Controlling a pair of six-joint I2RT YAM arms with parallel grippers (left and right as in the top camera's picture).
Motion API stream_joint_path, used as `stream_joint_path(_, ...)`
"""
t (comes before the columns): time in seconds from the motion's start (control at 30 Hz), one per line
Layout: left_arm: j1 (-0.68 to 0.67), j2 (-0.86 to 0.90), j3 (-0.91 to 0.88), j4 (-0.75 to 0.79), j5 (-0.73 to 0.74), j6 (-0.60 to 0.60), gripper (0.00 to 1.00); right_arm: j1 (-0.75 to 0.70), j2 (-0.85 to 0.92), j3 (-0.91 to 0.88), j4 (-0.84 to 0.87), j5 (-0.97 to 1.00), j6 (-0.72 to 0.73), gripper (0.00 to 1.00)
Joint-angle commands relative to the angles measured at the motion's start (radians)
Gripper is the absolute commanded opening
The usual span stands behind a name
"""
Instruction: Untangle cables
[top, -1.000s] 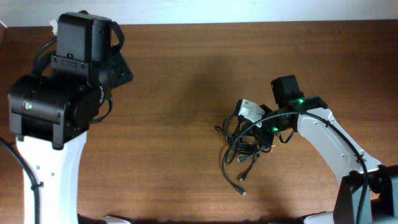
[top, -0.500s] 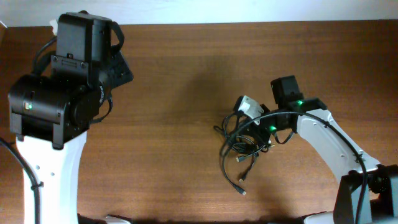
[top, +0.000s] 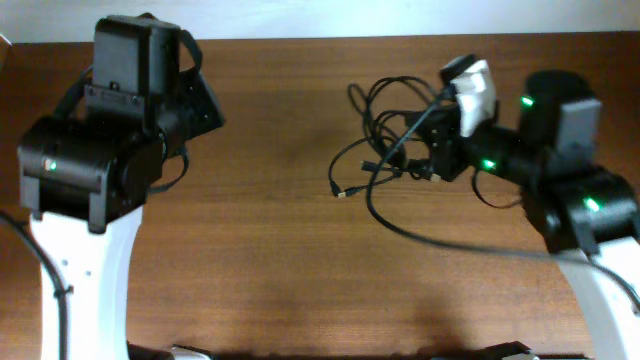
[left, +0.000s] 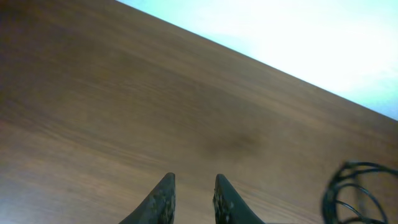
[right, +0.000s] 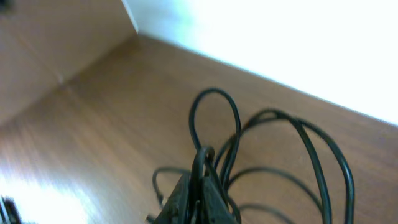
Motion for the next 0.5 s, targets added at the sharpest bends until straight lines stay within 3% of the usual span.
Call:
stream_joint_path(0.0, -0.003, 0.094, -0.012, 0.027, 0.217, 0.013, 0.20, 0.003, -0.081, 0.029, -0.006, 0.037, 0.090, 0.04)
stream_joint_path(0.1, -0.032, 0.185, -0.012, 0.098, 0.439, 0.114, 0.23, 0.003, -0.118, 0.029, -0.054, 0.093, 0.086, 0.04)
stream_joint_path(0.17, -0.070, 0.256, -0.012, 0.165, 0.613, 0.188, 0.42, 0.003, -0.115, 0.029, -0.091, 0.116, 0.079, 0.04)
stream_joint_path(0.2, -0.092, 0.293, -0.012, 0.188, 0.640, 0.199, 0.56, 0.003, -0.112, 0.029, -0.122, 0.117, 0.048, 0.04)
stream_joint_path(0.23, -0.104, 0.314, -0.012, 0.193, 0.639, 0.199, 0.61, 0.003, -0.112, 0.029, -0.136, 0.117, 0.036, 0.04)
stream_joint_path(0.27, -0.116, 0.332, -0.012, 0.196, 0.649, 0.198, 0.78, 0.003, -0.112, 0.029, -0.148, 0.118, 0.020, 0.04)
stream_joint_path(0.4, -0.161, 0.365, -0.012, 0.252, 0.893, 0.186, 0.90, 0.003, -0.112, 0.029, -0.167, 0.180, 0.015, 0.04)
stream_joint_path(0.47, -0.183, 0.365, -0.012, 0.275, 0.928, 0.179, 0.90, 0.003, -0.112, 0.029, -0.178, 0.180, 0.015, 0.04)
